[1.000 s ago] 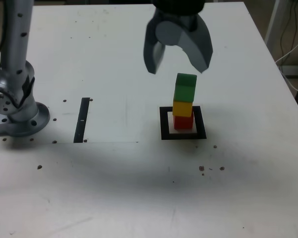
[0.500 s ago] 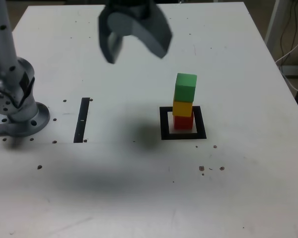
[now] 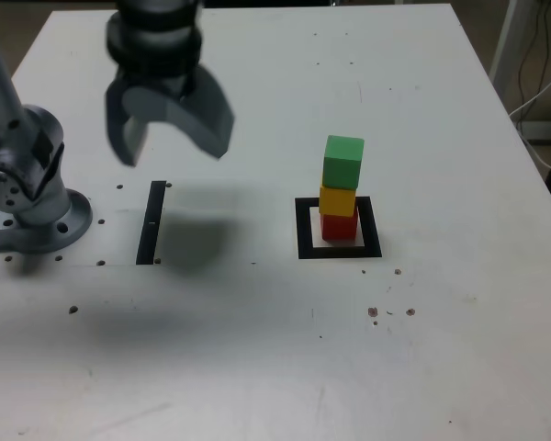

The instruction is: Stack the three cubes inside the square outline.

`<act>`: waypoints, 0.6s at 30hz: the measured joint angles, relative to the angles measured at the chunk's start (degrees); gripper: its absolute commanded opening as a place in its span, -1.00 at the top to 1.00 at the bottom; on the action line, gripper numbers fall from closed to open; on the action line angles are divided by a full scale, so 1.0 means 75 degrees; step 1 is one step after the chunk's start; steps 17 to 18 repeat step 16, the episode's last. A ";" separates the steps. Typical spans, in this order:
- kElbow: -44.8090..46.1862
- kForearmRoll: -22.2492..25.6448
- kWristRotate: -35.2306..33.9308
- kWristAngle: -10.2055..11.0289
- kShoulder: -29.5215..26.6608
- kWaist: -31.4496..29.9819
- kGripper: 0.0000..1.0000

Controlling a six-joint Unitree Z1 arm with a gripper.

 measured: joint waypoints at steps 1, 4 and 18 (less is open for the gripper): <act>0.0267 -0.0252 -0.0003 -0.0065 -0.0045 0.0000 -0.99; 0.1017 -0.0876 -0.0016 -0.0248 -0.0211 0.0000 -0.99; 0.2149 -0.1991 -0.0021 -0.0538 -0.0333 0.0000 -0.99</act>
